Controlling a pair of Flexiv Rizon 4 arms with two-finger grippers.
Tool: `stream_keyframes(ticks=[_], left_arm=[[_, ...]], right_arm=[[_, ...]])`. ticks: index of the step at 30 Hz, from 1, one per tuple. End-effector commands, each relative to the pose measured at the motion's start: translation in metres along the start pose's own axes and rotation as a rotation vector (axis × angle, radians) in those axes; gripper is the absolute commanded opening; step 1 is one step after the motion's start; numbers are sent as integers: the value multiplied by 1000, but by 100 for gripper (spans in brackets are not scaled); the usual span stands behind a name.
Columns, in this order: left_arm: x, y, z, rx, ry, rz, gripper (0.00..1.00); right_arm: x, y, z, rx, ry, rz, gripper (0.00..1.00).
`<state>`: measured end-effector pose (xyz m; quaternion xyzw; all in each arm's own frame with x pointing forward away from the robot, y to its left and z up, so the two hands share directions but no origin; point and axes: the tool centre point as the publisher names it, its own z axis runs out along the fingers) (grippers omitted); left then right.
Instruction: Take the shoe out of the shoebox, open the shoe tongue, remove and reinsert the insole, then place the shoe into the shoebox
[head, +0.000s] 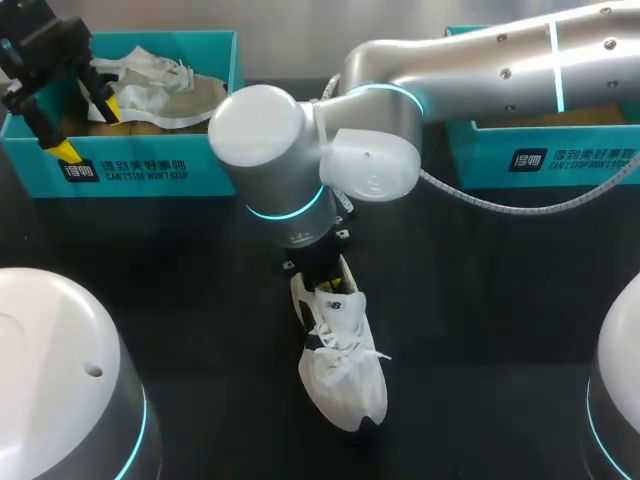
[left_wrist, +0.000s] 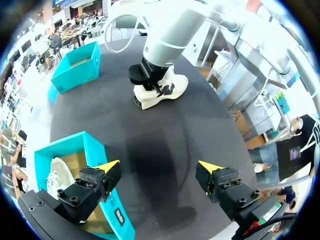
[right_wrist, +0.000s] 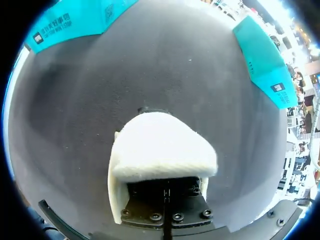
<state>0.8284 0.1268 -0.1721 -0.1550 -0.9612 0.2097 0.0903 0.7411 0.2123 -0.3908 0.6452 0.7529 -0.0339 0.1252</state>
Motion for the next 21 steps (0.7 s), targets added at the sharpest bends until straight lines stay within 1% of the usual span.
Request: stream_keyframes(ticks=[1, 3, 8, 13, 16, 21], left_arm=[[-1, 0, -1, -3, 3, 0, 100], [-1, 0, -1, -3, 3, 0, 100], [-1, 0, -1, -3, 3, 0, 100], [-1, 0, -1, -3, 3, 0, 100], [-1, 0, -1, -3, 3, 0, 100], [-1, 0, -1, -3, 3, 0, 100]], right_arm=[[-12, -12, -25, -58, -8, 1, 0], [-13, -12, -23, -59, -5, 5, 0], [-18, -14, -6, -16, -14, 20, 0], [-20, -15, 10, 3, 0, 17, 0], [-17, -14, 22, 20, 15, 14, 0], [-9, -13, 32, 40, 56, -7, 0]])
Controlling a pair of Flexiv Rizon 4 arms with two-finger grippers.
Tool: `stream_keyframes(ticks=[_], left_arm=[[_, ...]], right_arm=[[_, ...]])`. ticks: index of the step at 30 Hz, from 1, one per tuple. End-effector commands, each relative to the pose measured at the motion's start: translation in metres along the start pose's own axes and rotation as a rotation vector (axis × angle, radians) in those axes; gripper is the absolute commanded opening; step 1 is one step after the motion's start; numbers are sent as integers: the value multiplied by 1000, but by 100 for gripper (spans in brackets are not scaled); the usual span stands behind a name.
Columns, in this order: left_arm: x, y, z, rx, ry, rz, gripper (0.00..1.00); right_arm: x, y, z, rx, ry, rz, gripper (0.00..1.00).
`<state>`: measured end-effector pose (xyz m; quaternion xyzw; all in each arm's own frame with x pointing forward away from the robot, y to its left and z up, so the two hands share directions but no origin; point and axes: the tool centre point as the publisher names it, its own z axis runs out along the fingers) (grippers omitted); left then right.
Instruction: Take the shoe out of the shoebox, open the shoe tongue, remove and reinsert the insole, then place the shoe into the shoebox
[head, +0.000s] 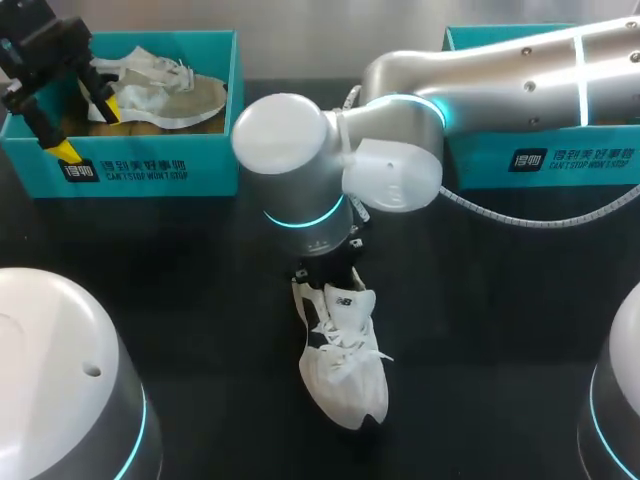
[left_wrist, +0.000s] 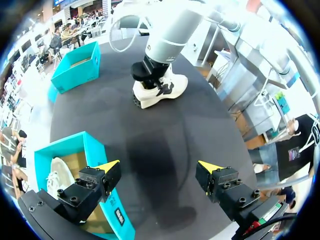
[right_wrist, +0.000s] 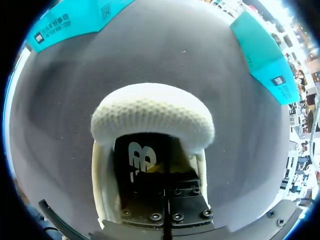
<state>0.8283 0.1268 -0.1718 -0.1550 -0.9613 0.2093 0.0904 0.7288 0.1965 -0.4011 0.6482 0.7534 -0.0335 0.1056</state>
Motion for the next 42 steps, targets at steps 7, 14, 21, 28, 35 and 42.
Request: stream_keyframes(ticks=[7, 14, 21, 28, 35, 42], left_arm=[[-1, 1, -1, -2, 3, 1, 100], [-1, 1, -1, -2, 3, 1, 100], [-1, 1, -1, -2, 3, 1, 100], [-1, 1, -1, -2, 3, 1, 100], [-1, 1, -1, -2, 3, 1, 100], [-1, 1, -1, -2, 3, 1, 100]], right_arm=[[8, 4, 5, 15, 9, -48, 0], [-3, -3, -32, -37, -18, -22, 0], [14, -3, -25, -30, 29, -24, 0], [26, 2, 3, -5, 130, -20, 0], [24, 3, 18, 30, 176, -4, 0], [15, 3, -24, -20, 150, -12, 0]])
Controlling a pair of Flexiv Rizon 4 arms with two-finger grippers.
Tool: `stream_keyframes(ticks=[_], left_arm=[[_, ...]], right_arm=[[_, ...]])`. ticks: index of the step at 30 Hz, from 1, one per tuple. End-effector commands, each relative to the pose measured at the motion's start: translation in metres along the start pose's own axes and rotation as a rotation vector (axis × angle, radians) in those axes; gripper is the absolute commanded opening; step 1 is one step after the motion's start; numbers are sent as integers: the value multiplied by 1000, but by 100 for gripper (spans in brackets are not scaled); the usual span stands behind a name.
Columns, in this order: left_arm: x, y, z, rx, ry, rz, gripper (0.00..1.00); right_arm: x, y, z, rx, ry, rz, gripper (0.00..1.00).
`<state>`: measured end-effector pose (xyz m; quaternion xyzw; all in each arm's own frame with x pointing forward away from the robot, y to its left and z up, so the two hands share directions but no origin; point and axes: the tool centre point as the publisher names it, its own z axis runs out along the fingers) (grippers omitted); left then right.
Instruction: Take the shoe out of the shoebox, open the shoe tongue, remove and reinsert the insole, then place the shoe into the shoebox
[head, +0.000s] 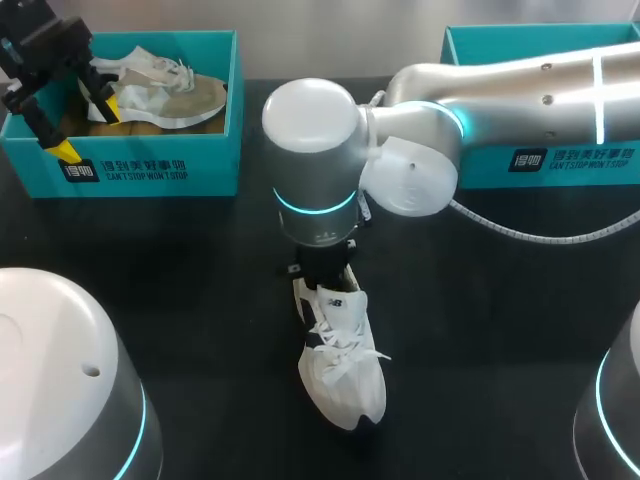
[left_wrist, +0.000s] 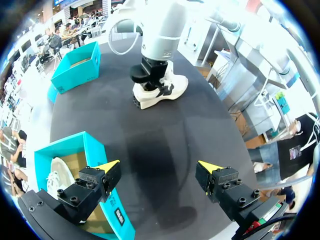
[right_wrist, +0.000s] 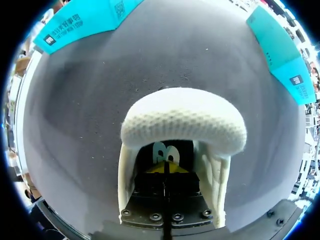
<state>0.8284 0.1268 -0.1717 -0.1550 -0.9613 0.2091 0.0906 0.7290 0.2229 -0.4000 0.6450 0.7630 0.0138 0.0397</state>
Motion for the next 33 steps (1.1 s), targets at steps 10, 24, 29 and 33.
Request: stream_keyframes(ticks=[10, 24, 29, 33], left_arm=[[-1, 1, -1, -2, 3, 1, 100], [-1, 1, -1, -2, 3, 1, 100], [-1, 1, -1, -2, 3, 1, 100], [-1, 1, -1, -2, 3, 1, 100]], right_arm=[[-13, 10, -64, -34, -21, -18, 0], [-9, -1, -45, 71, 62, -51, 0], [-3, -7, -45, 89, 47, -52, 0], [1, -13, -44, 111, 51, -58, 0]])
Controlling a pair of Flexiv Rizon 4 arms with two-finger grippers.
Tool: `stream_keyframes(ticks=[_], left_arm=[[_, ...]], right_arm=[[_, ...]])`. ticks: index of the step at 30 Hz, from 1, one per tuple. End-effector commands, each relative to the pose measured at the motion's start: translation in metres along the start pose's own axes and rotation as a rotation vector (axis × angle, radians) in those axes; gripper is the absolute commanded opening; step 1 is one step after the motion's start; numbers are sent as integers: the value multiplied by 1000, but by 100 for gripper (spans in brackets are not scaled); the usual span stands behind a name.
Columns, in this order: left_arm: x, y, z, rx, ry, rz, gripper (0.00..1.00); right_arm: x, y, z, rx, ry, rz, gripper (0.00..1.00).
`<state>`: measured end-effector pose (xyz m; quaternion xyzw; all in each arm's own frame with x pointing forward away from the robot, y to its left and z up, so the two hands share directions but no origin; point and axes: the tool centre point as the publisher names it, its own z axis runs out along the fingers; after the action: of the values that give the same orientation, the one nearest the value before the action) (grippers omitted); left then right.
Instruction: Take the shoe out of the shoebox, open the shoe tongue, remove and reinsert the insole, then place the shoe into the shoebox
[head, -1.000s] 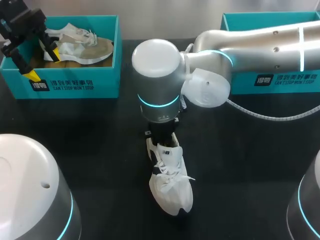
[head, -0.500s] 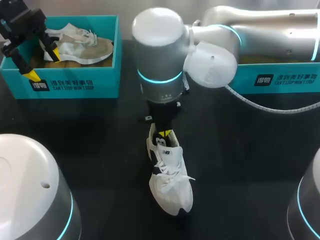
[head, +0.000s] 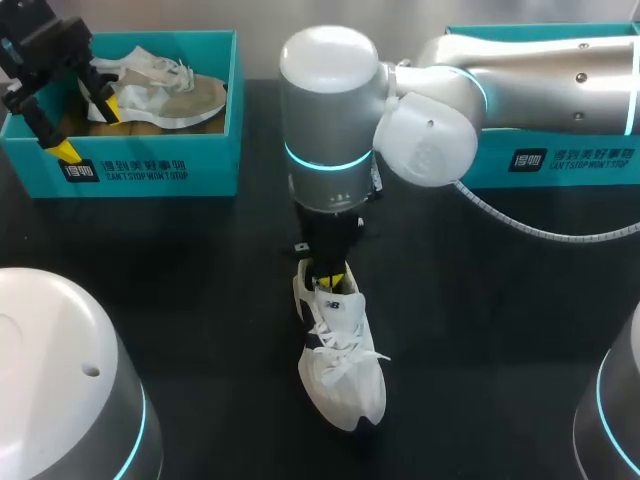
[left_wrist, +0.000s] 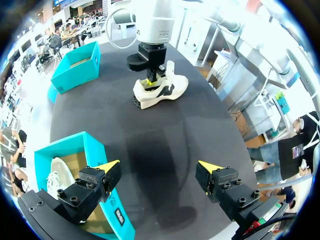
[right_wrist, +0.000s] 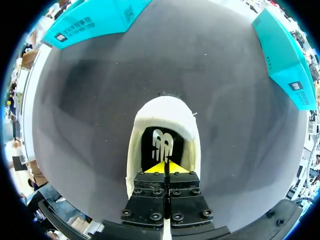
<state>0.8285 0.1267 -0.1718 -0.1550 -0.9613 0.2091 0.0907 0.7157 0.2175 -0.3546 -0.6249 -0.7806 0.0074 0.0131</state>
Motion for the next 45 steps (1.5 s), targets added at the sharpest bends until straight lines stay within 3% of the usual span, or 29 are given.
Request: stream_keyframes(ticks=[1, 2, 3, 4, 11, 15, 17, 45], left_arm=[[-1, 1, -1, -2, 2, 1, 100], [-1, 1, -1, -2, 2, 1, 100], [-1, 1, -1, -2, 2, 1, 100], [-1, 1, -1, -2, 2, 1, 100], [-1, 1, -1, -2, 2, 1, 100], [-1, 1, -1, -2, 2, 1, 100], [-1, 1, -1, -2, 2, 1, 100], [-1, 1, -1, -2, 2, 1, 100]], right_arm=[[7, -3, 3, 20, 6, -18, 0], [7, -4, 4, 21, 1, -15, 16], [8, -5, 4, 25, 1, -15, 39], [7, -6, 6, 29, 4, -14, 48], [7, -12, 10, 53, 7, -3, 77], [8, -16, 10, 57, 6, -7, 87], [9, -17, 10, 62, 6, -15, 100], [10, -43, -7, 60, 12, 23, 100]])
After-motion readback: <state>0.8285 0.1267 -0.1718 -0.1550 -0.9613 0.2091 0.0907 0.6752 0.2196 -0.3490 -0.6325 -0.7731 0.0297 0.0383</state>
